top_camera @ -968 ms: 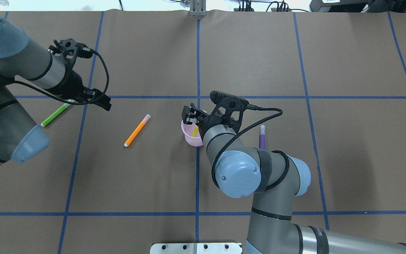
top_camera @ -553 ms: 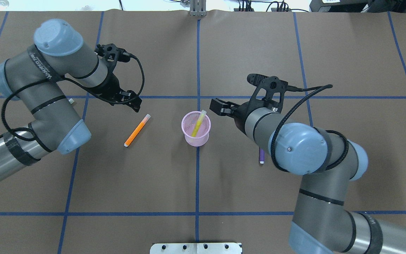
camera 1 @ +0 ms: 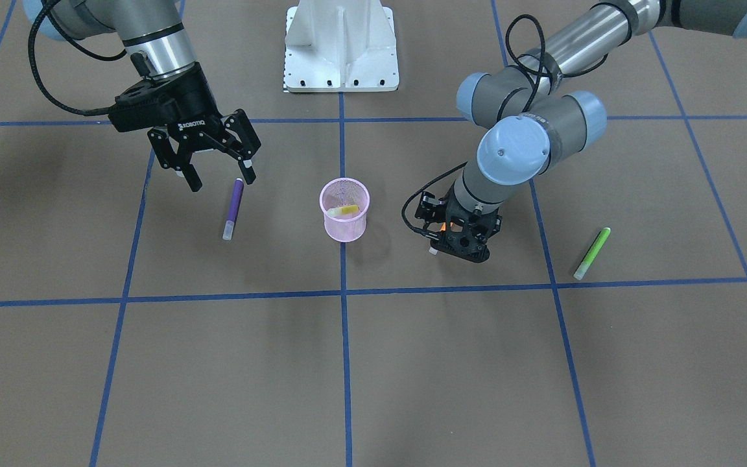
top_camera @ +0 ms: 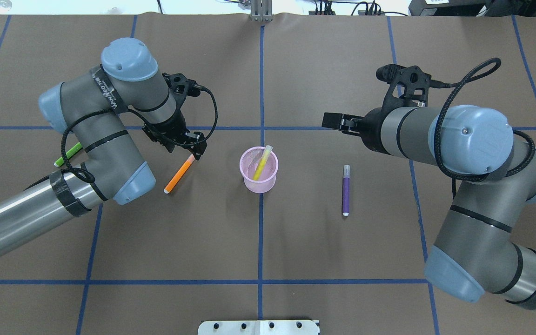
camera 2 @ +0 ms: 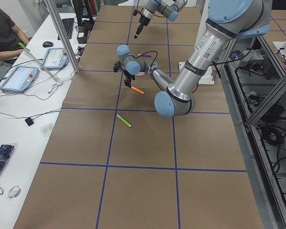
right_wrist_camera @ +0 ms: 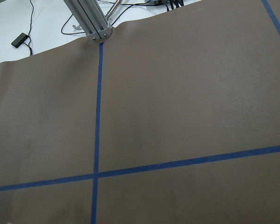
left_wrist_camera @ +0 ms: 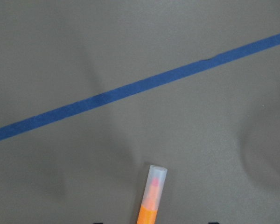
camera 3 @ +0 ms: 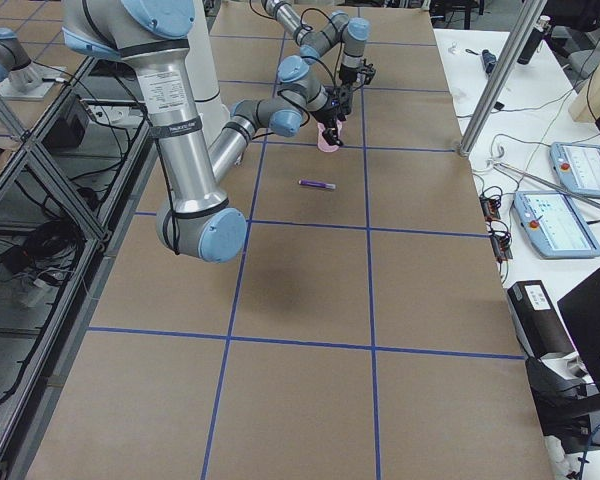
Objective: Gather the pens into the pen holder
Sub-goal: 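Grasp the orange marker with the left gripper while the right gripper withdraws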
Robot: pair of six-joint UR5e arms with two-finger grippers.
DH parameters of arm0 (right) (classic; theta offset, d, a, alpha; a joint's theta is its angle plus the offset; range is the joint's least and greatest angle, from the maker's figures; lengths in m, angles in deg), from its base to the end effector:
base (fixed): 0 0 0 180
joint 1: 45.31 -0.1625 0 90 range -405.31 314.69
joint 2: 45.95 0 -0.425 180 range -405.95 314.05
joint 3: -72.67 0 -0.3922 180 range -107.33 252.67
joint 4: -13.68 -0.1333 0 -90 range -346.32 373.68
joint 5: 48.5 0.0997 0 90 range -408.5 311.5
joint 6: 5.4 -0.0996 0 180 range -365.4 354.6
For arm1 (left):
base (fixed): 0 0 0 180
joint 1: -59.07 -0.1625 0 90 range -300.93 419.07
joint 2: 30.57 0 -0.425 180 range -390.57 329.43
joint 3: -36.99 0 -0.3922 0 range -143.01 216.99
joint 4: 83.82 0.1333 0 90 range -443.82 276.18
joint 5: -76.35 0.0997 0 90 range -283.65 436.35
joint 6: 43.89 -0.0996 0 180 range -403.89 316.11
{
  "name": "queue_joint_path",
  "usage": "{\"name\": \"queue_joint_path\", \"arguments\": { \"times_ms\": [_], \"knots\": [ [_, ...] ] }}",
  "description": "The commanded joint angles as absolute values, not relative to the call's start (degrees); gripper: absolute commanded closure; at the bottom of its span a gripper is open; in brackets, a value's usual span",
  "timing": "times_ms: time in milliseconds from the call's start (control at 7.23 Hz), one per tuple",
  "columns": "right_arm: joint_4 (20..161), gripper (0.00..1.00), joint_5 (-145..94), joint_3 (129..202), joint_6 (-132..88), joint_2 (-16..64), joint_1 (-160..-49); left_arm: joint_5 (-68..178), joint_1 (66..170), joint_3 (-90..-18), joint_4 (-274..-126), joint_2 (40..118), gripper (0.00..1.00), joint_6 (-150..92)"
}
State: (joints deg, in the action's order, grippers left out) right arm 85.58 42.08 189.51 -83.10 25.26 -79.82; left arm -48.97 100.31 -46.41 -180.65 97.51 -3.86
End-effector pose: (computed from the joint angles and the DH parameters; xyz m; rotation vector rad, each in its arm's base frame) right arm -0.3738 -0.4175 0.2392 0.4359 -1.0301 0.3410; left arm 0.4954 -0.5350 0.2942 0.0476 0.8795 0.3484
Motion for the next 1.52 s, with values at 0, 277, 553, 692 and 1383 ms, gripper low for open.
{"name": "queue_joint_path", "arguments": {
  "times_ms": [0, 277, 553, 692, 1383],
  "knots": [
    [85.58, 0.01, 43.96, 189.47, -82.04, 26.12, -81.08, -47.93, 99.15, -45.71, -175.78, 98.80, 0.28, -4.16],
    [85.58, 0.01, 43.96, 189.39, -82.12, 26.21, -80.99, -47.93, 98.63, -44.05, -175.14, 98.80, 0.34, -6.09],
    [85.58, 0.01, 43.78, 189.47, -82.21, 26.12, -80.99, -47.84, 97.75, -43.51, -175.14, 98.89, 0.42, -6.18],
    [85.58, 0.01, 43.78, 189.47, -82.21, 26.12, -80.99, -47.84, 97.74, -43.43, -175.14, 98.81, 0.44, -6.27],
    [85.58, 0.01, 43.69, 189.47, -82.21, 26.20, -80.99, -47.40, 97.74, -43.16, -175.05, 98.81, 1.00, -6.89]
  ]
}}
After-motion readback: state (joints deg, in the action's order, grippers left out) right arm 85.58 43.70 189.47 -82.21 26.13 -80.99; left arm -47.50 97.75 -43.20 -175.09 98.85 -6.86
